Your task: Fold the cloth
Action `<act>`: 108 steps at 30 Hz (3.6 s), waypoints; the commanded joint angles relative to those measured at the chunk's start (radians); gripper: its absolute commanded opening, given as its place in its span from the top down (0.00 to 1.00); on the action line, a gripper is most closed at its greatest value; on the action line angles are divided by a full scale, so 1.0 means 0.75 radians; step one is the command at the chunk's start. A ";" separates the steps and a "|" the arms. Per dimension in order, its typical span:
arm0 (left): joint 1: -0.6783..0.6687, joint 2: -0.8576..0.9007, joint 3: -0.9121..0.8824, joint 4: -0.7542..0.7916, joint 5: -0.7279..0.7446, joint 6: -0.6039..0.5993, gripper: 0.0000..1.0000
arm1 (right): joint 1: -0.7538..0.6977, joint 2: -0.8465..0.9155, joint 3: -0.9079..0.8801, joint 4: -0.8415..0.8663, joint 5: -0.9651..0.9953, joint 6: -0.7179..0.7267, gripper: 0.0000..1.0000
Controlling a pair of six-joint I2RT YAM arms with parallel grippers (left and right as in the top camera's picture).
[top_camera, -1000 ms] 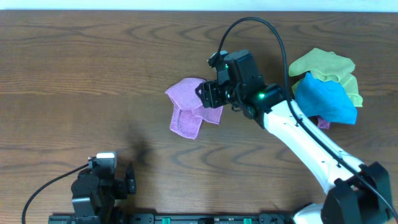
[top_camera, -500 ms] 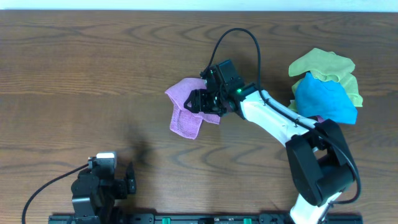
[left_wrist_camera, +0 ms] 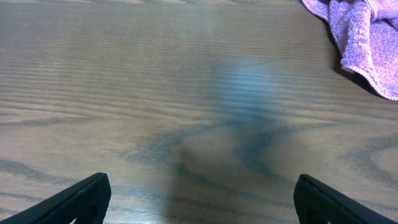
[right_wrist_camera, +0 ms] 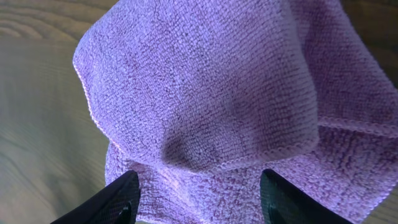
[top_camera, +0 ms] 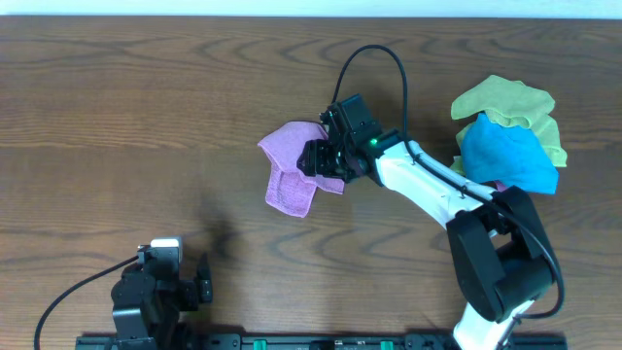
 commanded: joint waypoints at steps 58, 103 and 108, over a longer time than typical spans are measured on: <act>-0.006 -0.008 -0.005 -0.017 -0.009 0.024 0.05 | -0.266 -0.046 0.039 0.660 0.642 -0.095 0.89; -0.006 -0.007 -0.003 0.201 0.182 -0.021 0.05 | -0.481 -0.061 -0.002 -0.093 0.481 -0.235 0.07; -0.006 0.126 0.061 0.302 0.298 -0.104 0.05 | -0.529 -0.061 -0.003 -0.094 0.424 -0.232 0.09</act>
